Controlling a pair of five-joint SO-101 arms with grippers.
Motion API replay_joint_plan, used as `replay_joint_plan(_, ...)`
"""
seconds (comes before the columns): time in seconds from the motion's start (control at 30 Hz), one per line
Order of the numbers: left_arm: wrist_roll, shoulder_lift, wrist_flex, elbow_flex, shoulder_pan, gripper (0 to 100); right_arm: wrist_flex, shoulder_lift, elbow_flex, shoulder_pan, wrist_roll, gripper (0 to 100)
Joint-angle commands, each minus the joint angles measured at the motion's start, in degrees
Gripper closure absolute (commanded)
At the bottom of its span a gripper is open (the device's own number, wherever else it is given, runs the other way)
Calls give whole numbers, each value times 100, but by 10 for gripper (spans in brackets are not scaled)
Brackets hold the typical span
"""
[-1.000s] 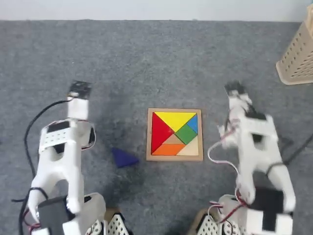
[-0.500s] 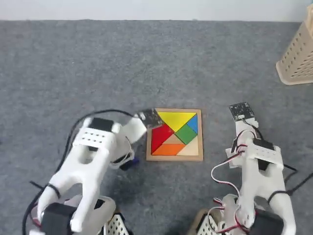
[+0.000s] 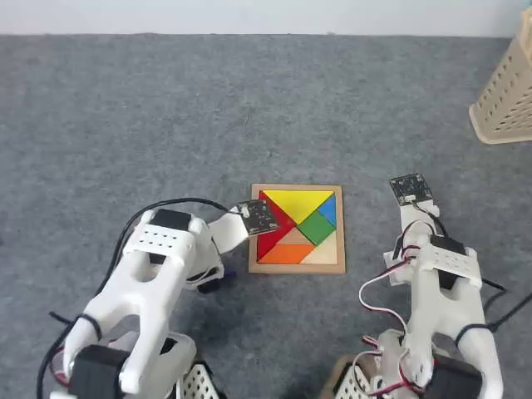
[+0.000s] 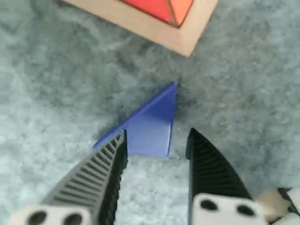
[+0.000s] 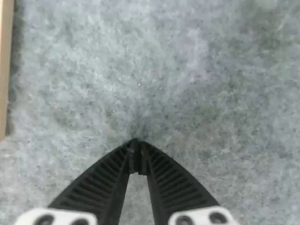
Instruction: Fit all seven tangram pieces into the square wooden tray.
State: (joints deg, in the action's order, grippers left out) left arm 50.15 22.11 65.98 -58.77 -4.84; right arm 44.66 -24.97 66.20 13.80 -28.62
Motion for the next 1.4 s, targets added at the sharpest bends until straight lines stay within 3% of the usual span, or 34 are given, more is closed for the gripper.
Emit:
replay_joint_plan(0.0, 369, 229, -79, 40, 290, 786, -66, -215, 9, 136, -105, 992)
replay_joint_plan(0.27, 615, 114, -88, 40, 369, 783, -66, -215, 9, 136, -97, 992)
replay_joint_plan(0.5, 607, -1354, -598, 488, 369, 786, -66, -215, 9, 136, -97, 992)
replay_joint_plan(0.73, 220, -2136, -422, 1367, 281, 787, -66, -215, 9, 136, -97, 992)
replay_joint_plan(0.83, -352, -2409, -360, 1675, 158, 805, -66, -215, 9, 136, -97, 992)
replay_joint_plan(1.13, -3015, -2514, -211, 2624, 167, 896, -66, -215, 9, 136, -97, 992)
replay_joint_plan(1.37, -3420, -1477, 290, 2765, 132, 892, -66, -215, 9, 136, -97, 992)
